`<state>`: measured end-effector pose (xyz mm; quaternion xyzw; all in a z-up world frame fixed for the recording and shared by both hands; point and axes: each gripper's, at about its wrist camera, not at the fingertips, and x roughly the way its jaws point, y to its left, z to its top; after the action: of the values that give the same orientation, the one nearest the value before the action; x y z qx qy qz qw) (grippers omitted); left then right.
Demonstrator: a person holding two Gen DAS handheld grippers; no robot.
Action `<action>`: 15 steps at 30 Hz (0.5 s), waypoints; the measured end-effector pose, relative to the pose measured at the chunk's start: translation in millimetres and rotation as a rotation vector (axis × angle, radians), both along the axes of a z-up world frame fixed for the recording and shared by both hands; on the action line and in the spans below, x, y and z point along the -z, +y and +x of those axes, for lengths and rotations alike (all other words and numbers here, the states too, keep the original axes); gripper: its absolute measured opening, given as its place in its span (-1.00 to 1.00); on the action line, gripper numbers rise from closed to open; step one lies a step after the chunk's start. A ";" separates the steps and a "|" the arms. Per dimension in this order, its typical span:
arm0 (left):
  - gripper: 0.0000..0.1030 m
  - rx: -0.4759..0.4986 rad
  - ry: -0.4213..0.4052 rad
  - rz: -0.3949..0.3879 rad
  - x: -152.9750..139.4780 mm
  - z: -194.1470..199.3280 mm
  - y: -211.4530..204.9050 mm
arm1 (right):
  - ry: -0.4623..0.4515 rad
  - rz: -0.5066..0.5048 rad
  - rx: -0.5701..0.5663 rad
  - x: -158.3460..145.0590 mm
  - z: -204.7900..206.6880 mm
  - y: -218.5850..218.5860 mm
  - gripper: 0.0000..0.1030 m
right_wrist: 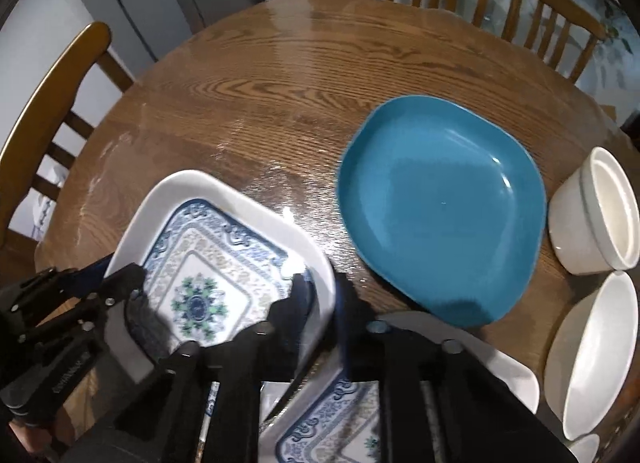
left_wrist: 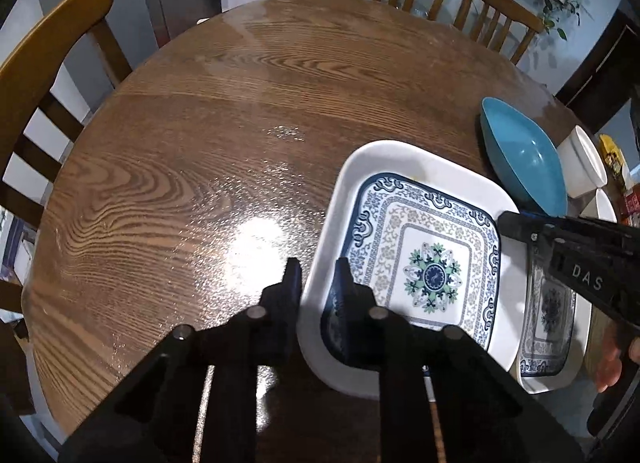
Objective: Organize plates and bowls
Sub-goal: 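Close the left gripper on the plate rim, then slide the held plate away from the other plate and open the left gripper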
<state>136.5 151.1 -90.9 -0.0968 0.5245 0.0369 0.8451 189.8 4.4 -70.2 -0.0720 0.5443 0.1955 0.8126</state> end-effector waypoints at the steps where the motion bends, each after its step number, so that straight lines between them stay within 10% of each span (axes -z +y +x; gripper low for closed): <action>1: -0.76 -0.004 -0.001 -0.004 0.2 -2.4 1.9 | 0.000 0.006 0.003 -0.4 -0.9 -0.9 -0.83; 15: -0.77 -0.165 -0.069 0.021 -31.2 -95.5 52.6 | -0.034 0.089 -0.130 -36.8 -45.5 58.2 -0.84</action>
<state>41.0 203.7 -59.7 -0.1319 0.4852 0.1086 0.8576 144.3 62.6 -33.4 -0.0746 0.5152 0.2707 0.8098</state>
